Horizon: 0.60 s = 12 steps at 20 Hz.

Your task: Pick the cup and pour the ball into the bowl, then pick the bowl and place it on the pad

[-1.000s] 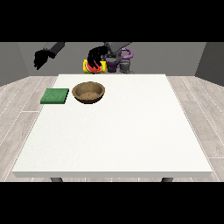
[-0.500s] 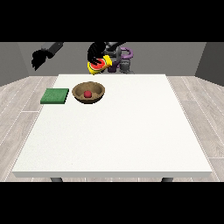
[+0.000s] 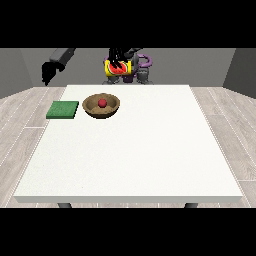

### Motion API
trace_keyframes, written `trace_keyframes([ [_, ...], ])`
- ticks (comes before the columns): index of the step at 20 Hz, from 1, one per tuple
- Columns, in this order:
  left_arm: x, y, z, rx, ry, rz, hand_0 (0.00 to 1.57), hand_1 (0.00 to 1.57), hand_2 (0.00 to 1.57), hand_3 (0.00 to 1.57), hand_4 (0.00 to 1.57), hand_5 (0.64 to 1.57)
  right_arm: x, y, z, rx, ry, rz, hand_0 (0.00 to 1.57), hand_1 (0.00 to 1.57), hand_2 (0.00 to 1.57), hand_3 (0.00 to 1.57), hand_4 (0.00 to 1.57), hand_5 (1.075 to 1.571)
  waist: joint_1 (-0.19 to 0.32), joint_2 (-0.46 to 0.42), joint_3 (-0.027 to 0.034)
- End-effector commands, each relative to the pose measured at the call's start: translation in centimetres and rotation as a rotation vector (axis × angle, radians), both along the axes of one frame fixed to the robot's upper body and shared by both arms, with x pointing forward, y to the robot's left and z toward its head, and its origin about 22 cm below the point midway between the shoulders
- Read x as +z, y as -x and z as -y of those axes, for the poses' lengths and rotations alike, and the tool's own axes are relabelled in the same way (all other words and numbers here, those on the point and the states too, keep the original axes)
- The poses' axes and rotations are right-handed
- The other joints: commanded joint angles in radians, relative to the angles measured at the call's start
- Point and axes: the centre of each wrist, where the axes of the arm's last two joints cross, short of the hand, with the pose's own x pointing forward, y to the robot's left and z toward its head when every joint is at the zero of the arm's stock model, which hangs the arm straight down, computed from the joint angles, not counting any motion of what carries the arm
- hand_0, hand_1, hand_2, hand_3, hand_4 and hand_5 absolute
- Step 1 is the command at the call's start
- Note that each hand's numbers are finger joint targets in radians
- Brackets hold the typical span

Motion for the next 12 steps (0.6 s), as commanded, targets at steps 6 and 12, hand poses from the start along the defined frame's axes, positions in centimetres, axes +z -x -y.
trace_keyframes([
  [6,0.2,0.0,-4.6,0.125,0.847,-0.070,1.12,1.12,1.57,1.57,1.04,1.570,1.8,-2.6,-2.7,0.022,-0.014,0.045,0.00,0.00,0.18,0.30,0.76,1.556,0.007,0.087,-0.0024],
  [12,2.0,1.5,-6.8,0.066,1.381,-0.086,1.31,1.31,1.57,1.56,0.94,1.551,0.5,-4.1,-7.9,0.038,-0.075,-0.081,0.00,0.00,0.00,0.00,0.71,1.568,0.010,0.113,-0.0044],
])
